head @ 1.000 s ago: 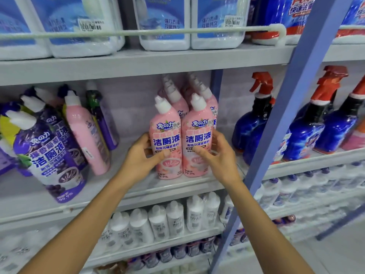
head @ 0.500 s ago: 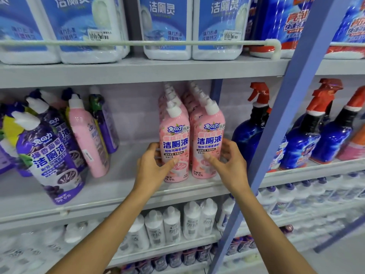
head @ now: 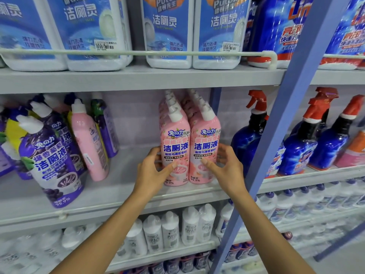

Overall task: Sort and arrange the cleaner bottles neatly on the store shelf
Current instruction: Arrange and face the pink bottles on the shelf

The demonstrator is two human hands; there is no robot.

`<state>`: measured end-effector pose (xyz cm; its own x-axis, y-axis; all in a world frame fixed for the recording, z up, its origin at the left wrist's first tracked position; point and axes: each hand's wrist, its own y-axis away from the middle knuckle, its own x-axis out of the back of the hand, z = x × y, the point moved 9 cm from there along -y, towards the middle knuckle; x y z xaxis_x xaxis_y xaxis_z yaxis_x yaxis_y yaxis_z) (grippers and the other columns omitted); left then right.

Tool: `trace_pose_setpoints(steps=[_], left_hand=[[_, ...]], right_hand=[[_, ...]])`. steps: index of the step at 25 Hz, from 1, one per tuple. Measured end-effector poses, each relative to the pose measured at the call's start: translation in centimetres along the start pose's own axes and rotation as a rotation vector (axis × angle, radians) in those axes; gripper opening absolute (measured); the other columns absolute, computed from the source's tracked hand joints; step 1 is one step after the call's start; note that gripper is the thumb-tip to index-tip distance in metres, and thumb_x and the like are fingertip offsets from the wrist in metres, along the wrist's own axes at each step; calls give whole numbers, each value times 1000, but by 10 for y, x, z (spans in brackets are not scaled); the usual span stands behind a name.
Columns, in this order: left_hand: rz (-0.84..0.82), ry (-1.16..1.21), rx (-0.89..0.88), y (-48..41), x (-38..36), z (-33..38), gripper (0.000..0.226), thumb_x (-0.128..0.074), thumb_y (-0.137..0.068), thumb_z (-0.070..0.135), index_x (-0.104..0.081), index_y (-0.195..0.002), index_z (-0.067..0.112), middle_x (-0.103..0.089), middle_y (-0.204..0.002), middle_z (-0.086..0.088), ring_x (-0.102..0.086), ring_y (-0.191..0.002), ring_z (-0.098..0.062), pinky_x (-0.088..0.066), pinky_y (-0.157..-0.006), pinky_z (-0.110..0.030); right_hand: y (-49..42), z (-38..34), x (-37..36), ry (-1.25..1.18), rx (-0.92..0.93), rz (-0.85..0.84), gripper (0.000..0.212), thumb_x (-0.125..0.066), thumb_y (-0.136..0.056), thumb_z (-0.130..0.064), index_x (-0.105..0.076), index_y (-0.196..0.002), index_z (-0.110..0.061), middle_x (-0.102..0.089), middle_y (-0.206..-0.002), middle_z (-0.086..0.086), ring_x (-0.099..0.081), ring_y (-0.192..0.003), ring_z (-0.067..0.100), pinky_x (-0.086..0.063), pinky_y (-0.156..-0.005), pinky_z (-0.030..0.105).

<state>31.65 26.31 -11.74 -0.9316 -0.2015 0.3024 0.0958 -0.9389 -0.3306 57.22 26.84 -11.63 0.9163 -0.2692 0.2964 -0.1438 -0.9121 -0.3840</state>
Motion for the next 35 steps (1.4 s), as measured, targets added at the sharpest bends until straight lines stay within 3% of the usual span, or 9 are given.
trace_pose_setpoints(steps=[13,17,20,23,26,29,35], left_hand=[[-70,35,-7,-1,-2,-6,46,-82,-84,23,-65,-127,20,-77,-107,7,-73,-96,-8,-59,-83,-31],[-217,55,16,-3,0,-4,48,-81,-85,16,-63,-130,18,-76,-107,5,-74,-95,-10,-59,-81,-27],[-355,33,11,6,18,-2,62,-79,-84,6,-54,-137,22,-70,-110,7,-70,-93,-4,-55,-82,-16],[-357,-20,12,25,71,-13,71,-84,-80,16,-50,-143,18,-64,-125,-3,-66,-110,-15,-52,-98,-28],[-354,-57,-12,55,146,-20,71,-85,-79,19,-51,-141,25,-62,-129,0,-63,-114,-7,-50,-95,-23],[-286,-93,-36,84,234,-24,71,-87,-77,28,-56,-140,25,-65,-127,5,-61,-113,4,-51,-94,-20],[-103,-189,53,136,397,-44,62,-80,-83,36,-55,-140,30,-59,-134,9,-55,-123,-8,-45,-104,-35]], right_hand=[[3,-4,1,89,-10,-35,61,-82,-85,-37,-54,-136,-22,-63,-112,-28,-62,-108,-4,-50,-96,19],[15,-19,2,169,3,-128,69,-83,-83,-40,-51,-143,-27,-66,-126,-16,-61,-115,1,-48,-96,15],[39,-34,2,252,20,-139,69,-81,-84,-40,-50,-145,-27,-62,-127,-19,-59,-114,4,-46,-96,19],[65,-55,-13,347,32,-117,73,-81,-86,-37,-48,-148,-17,-60,-126,-13,-59,-112,12,-44,-91,17],[91,-89,-69,407,57,-187,83,-81,-84,-42,-44,-152,-13,-57,-144,5,-57,-127,24,-48,-103,36],[119,-146,-150,420,165,-303,85,-80,-84,-46,-42,-153,-13,-51,-150,7,-51,-136,24,-42,-112,42],[156,-236,-279,312,302,-394,85,-78,-82,-55,-45,-151,-19,-53,-148,3,-52,-134,21,-43,-111,45]])
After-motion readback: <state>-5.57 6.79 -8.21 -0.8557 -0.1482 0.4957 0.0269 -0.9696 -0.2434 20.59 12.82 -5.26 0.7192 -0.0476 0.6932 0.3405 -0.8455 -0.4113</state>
